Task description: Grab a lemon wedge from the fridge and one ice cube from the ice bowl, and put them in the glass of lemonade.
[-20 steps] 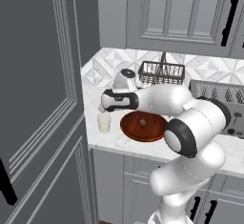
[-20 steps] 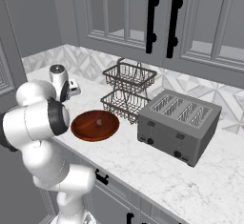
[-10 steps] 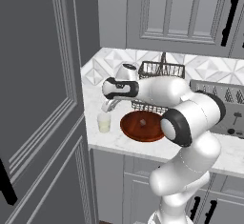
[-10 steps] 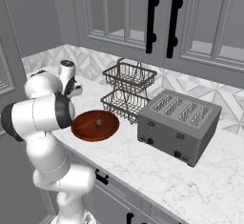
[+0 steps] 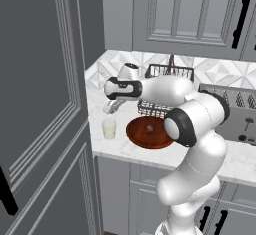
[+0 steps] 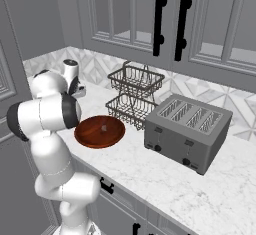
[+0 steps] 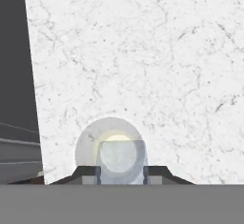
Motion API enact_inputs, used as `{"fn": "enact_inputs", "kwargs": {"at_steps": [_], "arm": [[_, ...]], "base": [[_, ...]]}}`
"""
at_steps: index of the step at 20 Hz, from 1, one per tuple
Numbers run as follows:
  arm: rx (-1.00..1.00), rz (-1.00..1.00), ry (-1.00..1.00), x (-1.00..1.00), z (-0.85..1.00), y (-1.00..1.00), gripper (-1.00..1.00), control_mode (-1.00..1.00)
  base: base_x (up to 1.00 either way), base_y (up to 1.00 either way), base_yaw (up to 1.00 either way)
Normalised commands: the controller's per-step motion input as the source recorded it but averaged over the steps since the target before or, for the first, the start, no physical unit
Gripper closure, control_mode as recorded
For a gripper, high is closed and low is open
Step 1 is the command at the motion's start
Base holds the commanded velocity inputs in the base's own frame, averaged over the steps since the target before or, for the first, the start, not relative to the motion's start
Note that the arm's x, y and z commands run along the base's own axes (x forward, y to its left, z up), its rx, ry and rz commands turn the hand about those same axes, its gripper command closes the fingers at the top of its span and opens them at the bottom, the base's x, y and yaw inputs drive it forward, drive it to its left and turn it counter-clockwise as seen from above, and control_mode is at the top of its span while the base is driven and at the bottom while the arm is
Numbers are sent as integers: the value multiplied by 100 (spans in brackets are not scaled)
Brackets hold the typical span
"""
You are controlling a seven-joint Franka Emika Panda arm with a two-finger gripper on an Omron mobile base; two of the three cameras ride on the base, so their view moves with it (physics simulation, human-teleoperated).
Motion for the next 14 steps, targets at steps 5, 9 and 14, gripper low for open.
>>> {"fn": "enact_inputs", "kwargs": {"at_steps": [5,9,14], "arm": [[-1,-8,0,0,0,22,100,-100],[0,0,0,0,-10,0,100,-100],[0,0,0,0,-36,0,100,-100]], "base": [[0,0,0],[0,0,0],[0,0,0]]}}
